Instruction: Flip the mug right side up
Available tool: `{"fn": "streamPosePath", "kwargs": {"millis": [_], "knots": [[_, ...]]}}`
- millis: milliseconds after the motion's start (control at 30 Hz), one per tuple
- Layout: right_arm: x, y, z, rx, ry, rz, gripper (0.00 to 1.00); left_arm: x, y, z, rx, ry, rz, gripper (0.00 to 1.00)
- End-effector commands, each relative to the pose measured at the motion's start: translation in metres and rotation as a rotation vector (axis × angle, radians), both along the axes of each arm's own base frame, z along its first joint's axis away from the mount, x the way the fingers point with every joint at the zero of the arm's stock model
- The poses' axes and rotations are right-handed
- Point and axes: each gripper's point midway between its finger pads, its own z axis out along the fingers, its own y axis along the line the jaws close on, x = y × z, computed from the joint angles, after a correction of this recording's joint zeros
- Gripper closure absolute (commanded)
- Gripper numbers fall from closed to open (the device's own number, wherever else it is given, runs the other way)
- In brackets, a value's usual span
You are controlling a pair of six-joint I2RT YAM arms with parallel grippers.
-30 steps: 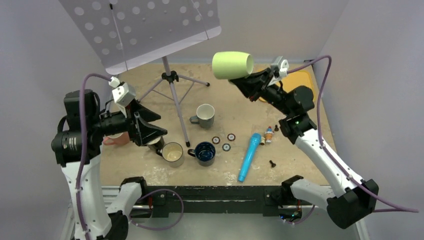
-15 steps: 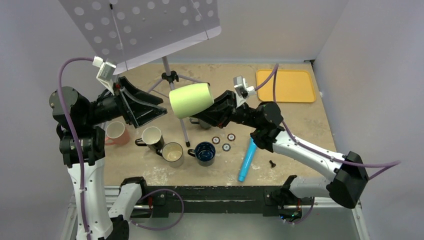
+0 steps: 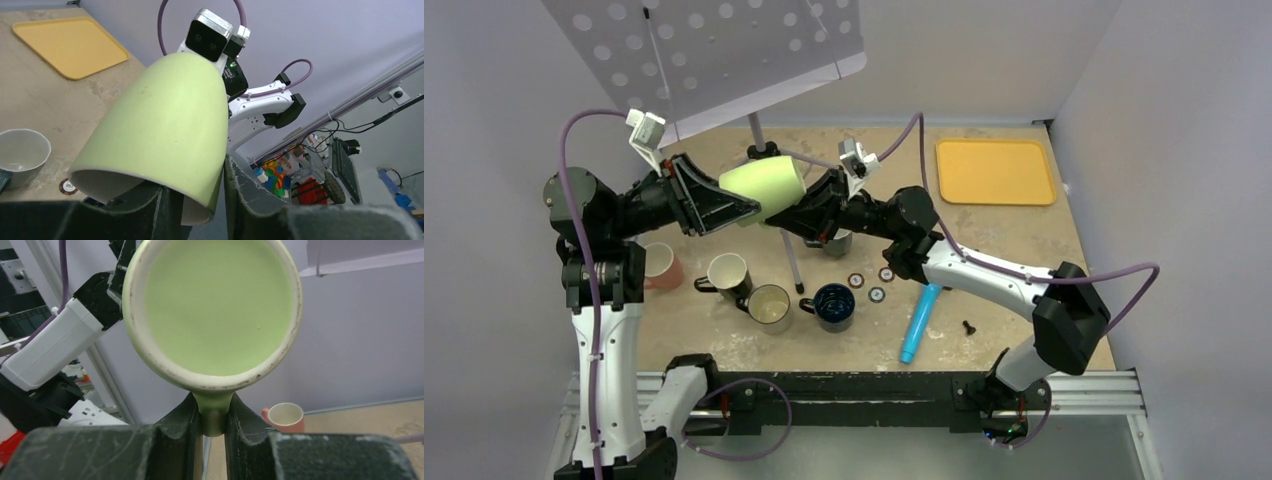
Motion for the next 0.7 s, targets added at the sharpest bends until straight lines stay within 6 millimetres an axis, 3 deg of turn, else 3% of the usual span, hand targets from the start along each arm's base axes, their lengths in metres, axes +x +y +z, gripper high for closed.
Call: {"fn": "streamPosePath", "kwargs": {"millis": [0,33,100,133,167,233,300,433,533,667], "knots": [[-0.031,-0.006,0.048,0.105,-0.136,0.071,1.0,0.007,-0.001,0.003,-0.008,-0.031,0.012,0.9],[-0.033,-0.007,0.043,0.078,-0.138,0.078,0.98,0.008,-0.001,0.0,-0.001,-0.029,0.018,1.0],[-0.022,-0.015,0.03,0.005,-0.134,0.018,0.55,0.01,0.001,-0.009,0.053,-0.066,0.046,1.0],[-0.014,-0.024,0.025,-0.032,-0.129,-0.041,0.16,0.011,0.002,-0.018,0.11,-0.085,0.075,1.0],[-0.003,-0.035,0.017,-0.078,-0.123,-0.122,0.06,0.012,0.003,-0.026,0.179,-0.124,0.104,1.0],[0.021,-0.065,0.001,-0.177,-0.107,-0.297,0.03,0.01,0.003,-0.046,0.336,-0.19,0.13,1.0],[0.044,-0.108,-0.011,-0.269,-0.065,-0.475,0.02,0.005,-0.001,-0.063,0.455,-0.243,0.096,1.0],[0.1,-0.209,-0.06,-0.463,0.122,-0.874,0.02,0.0,-0.024,-0.111,0.762,-0.308,-0.082,1.0],[0.13,-0.289,-0.091,-0.58,0.23,-1.18,0.02,0.008,-0.049,-0.148,1.036,-0.374,-0.213,1.0],[0.145,-0.367,-0.122,-0.663,0.338,-1.451,0.02,0.005,-0.096,-0.179,1.264,-0.477,-0.441,1.0]]}}
